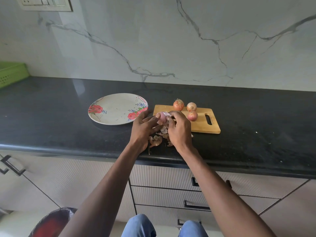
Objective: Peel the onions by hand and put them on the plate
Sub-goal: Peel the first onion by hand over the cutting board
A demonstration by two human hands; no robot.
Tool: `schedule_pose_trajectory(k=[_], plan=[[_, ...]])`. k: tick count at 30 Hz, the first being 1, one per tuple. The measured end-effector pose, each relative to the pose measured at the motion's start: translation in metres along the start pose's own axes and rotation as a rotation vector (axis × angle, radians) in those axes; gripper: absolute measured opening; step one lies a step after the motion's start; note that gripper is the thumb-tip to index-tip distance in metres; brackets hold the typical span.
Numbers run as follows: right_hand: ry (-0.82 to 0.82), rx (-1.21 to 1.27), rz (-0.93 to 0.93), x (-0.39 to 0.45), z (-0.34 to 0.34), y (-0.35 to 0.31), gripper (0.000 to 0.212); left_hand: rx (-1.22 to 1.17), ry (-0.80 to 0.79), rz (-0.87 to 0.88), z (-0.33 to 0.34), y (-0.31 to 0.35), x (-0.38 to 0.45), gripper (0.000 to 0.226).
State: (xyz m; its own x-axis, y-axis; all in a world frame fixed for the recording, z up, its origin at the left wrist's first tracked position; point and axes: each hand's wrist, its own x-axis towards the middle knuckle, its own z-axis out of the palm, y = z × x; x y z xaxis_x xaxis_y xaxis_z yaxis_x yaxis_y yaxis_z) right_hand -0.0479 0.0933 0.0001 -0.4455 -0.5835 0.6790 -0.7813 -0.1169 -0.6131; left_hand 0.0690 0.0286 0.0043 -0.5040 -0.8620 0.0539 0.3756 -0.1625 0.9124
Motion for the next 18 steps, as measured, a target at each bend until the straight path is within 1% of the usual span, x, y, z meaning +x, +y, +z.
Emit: schedule_pose_trajectory(k=[3, 5, 7, 11, 14, 18], plan=[[0.014, -0.063, -0.095, -0.002, 0.001, -0.003, 0.013, 0.091, -0.058, 0.016, 0.001, -0.001, -0.001, 0.038], [0.011, -0.064, -0.088, -0.002, 0.001, -0.003, 0.012, 0.094, -0.076, 0.022, 0.0, -0.002, -0.002, 0.036], [0.034, -0.042, -0.031, -0.001, 0.002, -0.002, 0.009, 0.088, -0.085, 0.023, -0.001, -0.002, -0.002, 0.038], [0.086, 0.057, 0.154, 0.002, -0.005, -0.005, 0.006, 0.113, -0.088, 0.021, 0.0, -0.002, -0.003, 0.049], [0.094, 0.098, 0.271, 0.004, -0.012, -0.008, 0.006, 0.091, -0.096, 0.007, 0.0, -0.003, -0.003, 0.046], [0.084, 0.118, 0.292, 0.004, -0.012, -0.006, 0.005, 0.042, -0.11, -0.028, 0.0, -0.001, -0.003, 0.038]])
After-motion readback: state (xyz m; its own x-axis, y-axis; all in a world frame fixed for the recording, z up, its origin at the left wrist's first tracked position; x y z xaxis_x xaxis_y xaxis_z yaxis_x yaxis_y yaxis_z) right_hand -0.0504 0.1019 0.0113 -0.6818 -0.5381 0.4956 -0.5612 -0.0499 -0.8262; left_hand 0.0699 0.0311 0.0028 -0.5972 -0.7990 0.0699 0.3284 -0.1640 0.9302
